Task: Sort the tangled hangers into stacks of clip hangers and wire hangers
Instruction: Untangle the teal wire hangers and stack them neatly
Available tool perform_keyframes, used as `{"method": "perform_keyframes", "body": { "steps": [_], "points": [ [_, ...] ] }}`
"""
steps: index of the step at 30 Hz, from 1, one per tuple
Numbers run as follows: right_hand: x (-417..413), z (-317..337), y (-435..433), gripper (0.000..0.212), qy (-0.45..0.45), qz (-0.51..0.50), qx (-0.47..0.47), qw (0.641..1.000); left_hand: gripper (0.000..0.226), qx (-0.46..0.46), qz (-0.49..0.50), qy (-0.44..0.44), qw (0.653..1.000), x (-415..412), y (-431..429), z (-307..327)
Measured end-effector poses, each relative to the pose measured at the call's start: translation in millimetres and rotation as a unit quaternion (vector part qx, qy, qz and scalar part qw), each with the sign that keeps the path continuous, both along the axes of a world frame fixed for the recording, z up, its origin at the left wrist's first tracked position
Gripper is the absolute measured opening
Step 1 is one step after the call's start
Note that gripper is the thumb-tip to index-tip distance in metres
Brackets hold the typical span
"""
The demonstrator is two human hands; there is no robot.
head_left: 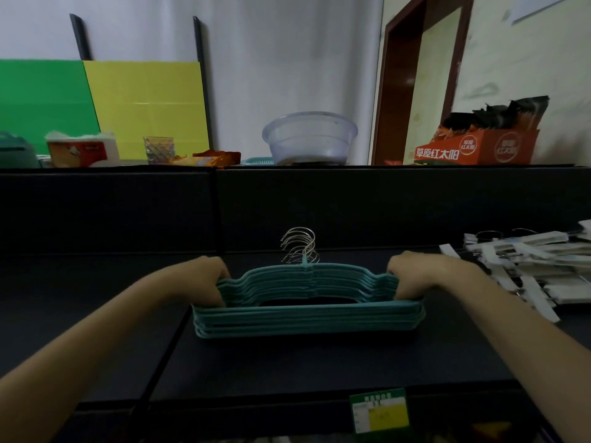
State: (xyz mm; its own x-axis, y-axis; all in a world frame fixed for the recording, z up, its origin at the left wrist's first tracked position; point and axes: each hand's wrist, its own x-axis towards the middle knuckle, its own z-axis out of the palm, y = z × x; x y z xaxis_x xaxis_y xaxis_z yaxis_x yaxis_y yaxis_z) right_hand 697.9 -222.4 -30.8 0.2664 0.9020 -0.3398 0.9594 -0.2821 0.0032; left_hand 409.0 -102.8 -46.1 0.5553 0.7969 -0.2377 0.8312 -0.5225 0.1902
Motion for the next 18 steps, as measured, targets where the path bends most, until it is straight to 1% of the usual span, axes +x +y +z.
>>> {"method": "perform_keyframes", "body": {
  "steps": [2,4,6,8,9,12,15,18],
  "points": [
    [-1.7,-4.2,6.2,0.010,-0.041,0.008,0.011,0.999,0.011,0.046,0.005,0.048,0.998,10.4,0.0,-3.3],
    [-2.6,-5.5,7.4,0.009,-0.060,0.016,0.028,0.998,0.011,0.078,0.004,0.059,0.995,14.4,-0.1,-5.4],
    [-4.2,-5.0,5.4,0.010,-0.069,0.024,0.037,0.997,0.014,0.082,0.001,0.053,0.995,14.5,-1.0,-5.5],
    [-5.6,-4.6,3.7,0.010,-0.085,0.037,0.039,0.995,0.027,0.082,-0.003,0.053,0.995,14.0,-0.4,-6.0],
    [-5.7,-4.9,4.0,0.008,-0.098,0.048,0.043,0.993,0.030,0.086,-0.008,0.055,0.995,14.0,0.2,-5.9],
    [-4.9,-5.4,7.1,0.006,-0.126,0.076,0.048,0.988,0.024,0.097,-0.032,0.058,0.993,13.3,2.6,-6.6],
    [-3.4,-2.7,9.4,0.020,-0.116,0.080,0.032,0.989,0.022,0.095,-0.042,0.064,0.993,13.1,3.8,-6.3],
    [-3.5,-1.2,10.8,0.006,-0.106,0.084,0.028,0.990,0.021,0.095,-0.050,0.065,0.992,13.9,2.3,-5.7]
  ]
}}
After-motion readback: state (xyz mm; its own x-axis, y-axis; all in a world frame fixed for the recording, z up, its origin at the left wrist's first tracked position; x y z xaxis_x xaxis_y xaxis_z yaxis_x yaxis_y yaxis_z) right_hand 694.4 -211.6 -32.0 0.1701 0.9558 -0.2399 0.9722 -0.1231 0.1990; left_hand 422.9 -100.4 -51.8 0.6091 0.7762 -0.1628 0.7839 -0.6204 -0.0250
